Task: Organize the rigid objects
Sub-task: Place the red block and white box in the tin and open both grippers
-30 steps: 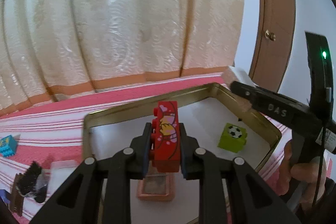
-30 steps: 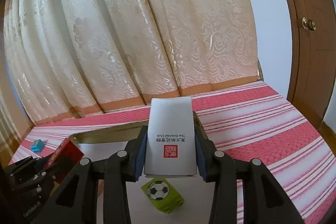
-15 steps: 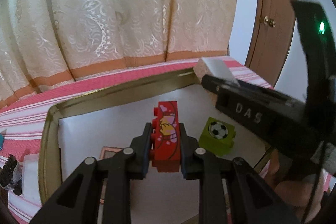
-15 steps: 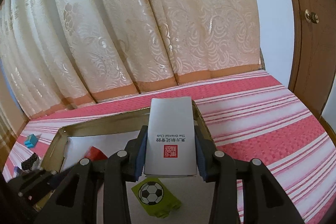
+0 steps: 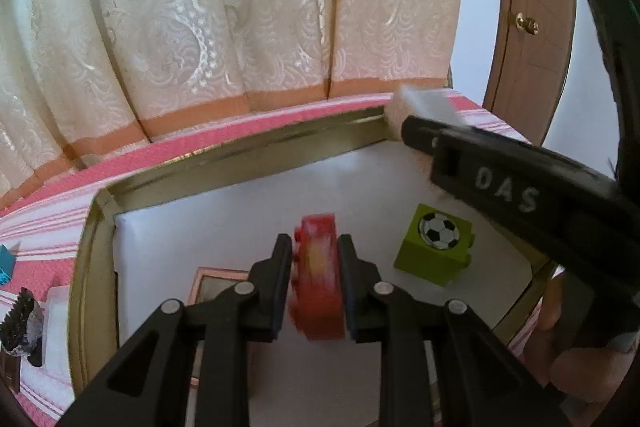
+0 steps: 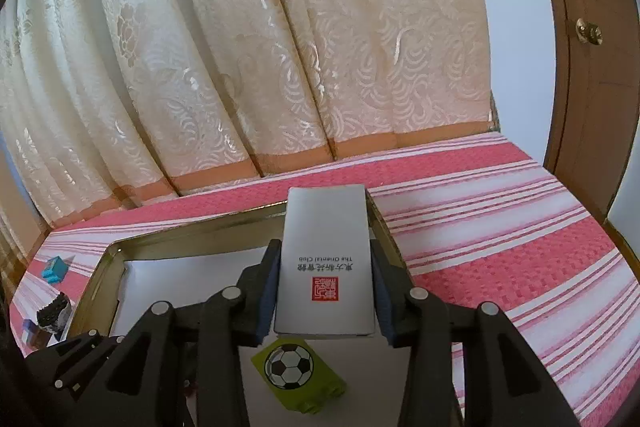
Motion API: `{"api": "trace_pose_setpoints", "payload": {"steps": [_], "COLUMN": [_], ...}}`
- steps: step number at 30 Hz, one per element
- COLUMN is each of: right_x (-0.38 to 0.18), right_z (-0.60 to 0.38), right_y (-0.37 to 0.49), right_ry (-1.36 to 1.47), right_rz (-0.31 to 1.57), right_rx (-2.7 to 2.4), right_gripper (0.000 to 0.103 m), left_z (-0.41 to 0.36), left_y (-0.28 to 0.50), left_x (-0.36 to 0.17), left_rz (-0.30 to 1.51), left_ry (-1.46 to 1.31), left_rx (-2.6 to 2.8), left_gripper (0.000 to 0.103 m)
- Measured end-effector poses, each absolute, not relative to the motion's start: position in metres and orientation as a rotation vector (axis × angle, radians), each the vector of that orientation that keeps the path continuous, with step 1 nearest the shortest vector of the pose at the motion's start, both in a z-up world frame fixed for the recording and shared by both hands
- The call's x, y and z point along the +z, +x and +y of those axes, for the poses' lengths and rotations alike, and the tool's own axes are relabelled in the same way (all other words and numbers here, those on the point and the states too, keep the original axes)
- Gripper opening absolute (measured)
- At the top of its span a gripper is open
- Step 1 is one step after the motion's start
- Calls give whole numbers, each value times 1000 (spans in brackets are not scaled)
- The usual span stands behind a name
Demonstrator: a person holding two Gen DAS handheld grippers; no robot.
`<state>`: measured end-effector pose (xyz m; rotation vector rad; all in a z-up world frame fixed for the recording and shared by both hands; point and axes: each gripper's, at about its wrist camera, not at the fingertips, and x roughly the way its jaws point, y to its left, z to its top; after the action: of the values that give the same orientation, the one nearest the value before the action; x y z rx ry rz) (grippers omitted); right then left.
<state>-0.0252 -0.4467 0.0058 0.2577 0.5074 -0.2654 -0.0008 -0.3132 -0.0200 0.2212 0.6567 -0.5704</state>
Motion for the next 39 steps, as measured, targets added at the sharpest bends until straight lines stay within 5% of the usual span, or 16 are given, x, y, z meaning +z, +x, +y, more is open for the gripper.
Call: {"api": "trace_pose_setpoints", "payload": {"steps": [4, 6, 22, 39], "right_x": [6, 8, 9, 26], "right_z": [-447, -448, -454, -427], "right_y": [-28, -32, -43, -80], "right_ry": [262, 280, 333, 177], "right_rz": [498, 467, 403, 148], "right_rx": [-274, -282, -307, -435], "right_gripper": [62, 73, 75, 75], "left_z": [-310, -309, -294, -239], "left_y": [-14, -21, -23, -40], "left_x": [-11, -7, -7, 5], "left_rz": [570, 524, 525, 297], "left_ry": [236, 240, 193, 219], "left_rx": [-545, -540, -518, -378], "left_gripper": [88, 103, 103, 103]}}
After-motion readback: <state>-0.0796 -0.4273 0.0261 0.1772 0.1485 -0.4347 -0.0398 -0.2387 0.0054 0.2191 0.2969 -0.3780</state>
